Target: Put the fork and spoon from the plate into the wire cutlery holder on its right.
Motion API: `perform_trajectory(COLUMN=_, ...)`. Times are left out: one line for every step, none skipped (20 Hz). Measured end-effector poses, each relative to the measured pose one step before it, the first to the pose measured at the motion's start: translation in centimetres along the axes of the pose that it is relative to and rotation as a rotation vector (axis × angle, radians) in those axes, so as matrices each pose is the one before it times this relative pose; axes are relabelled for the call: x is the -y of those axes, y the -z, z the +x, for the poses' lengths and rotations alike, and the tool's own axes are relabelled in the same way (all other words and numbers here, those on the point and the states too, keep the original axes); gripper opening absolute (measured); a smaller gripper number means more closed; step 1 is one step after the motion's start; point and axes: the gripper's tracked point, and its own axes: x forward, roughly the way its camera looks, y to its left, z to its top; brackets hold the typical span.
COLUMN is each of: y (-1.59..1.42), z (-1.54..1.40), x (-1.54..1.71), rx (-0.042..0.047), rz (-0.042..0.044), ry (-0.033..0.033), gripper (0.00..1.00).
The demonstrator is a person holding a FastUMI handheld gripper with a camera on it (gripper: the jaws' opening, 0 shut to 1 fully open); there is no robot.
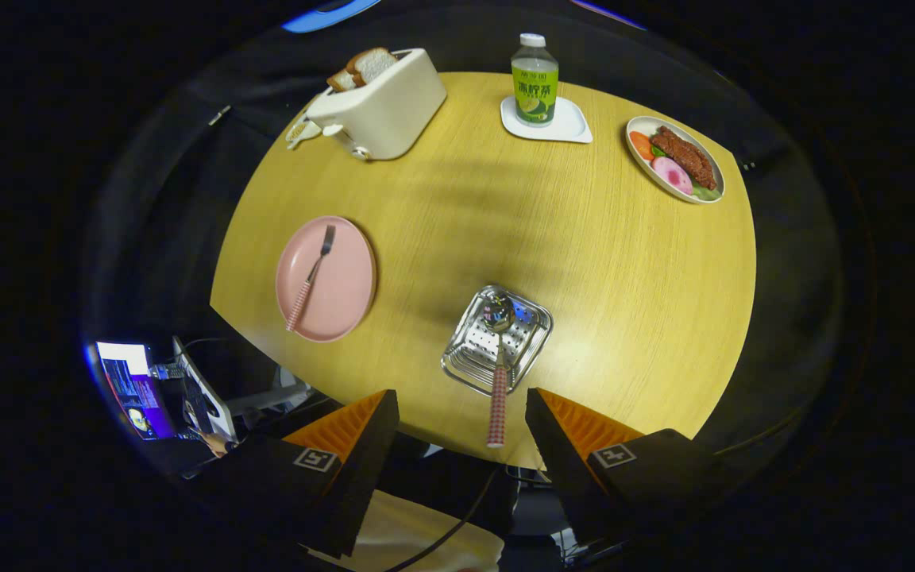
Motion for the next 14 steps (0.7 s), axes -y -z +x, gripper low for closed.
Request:
perform_trajectory(y=-0.471, z=-0.705, x=-0.541, rx=0.04249, rz=-0.00838, ry=-0.00367, gripper=0.99)
perform_trajectory(y=-0.466, z=-0.761, x=-0.585, rx=0.03668, rz=-0.01055, ry=-0.00094, gripper=1.0)
perform_trajectory(y=-0.282, z=-0.506, x=-0.986, rx=0.03342, rz=-0.00611, ry=-0.00656, gripper=1.0)
perform_trajectory(y=-0.189, z=-0.532, x=-1.02, rx=0.02097, rz=-0.0055, ry=-0.01044, gripper=0.99)
perform_trajectory(y=-0.151, z=-0.459, x=-0.974, rx=0.02147, rz=-0.00637, ry=-0.00899, gripper=1.0)
perform_trajectory(y=-0.271, z=-0.158, x=-1.062, rx=0.02355, rz=-0.01061, ry=-0.00879, gripper=1.0)
perform_trajectory(y=-0.154, z=-0.006, x=-0.912, rx=0.02081, rz=-0.01525, ry=-0.00455, gripper=0.99)
perform_trajectory(y=-0.135, z=0.164, x=-0.963, rx=0.01685, rz=-0.01529, ry=-0.00305, gripper=0.99)
perform_trajectory(y=-0.145, z=0.315, x=-1.013, rx=0.01765, rz=-0.01034, ry=-0.00265, gripper=1.0)
perform_trajectory(y=0.109, z=0.498, x=-1.0, rx=0.00976, rz=-0.00959, ry=-0.00412, gripper=0.99)
perform_trajectory(y=0.128, z=0.756, x=-0.989, rx=0.00706, rz=-0.00597, ry=-0.00199, gripper=1.0)
perform_trajectory(y=0.082, z=0.795, x=-1.279, rx=0.00616, rz=-0.00311, ry=-0.00612, gripper=1.0)
perform_trajectory(y=0.104, z=0.731, x=-1.02, rx=0.0009, rz=-0.00361, ry=-0.00897, gripper=1.0)
perform_trajectory(y=0.181, z=0.779, x=-0.904, rx=-0.00291, rz=-0.00268, ry=-0.00496, gripper=1.0)
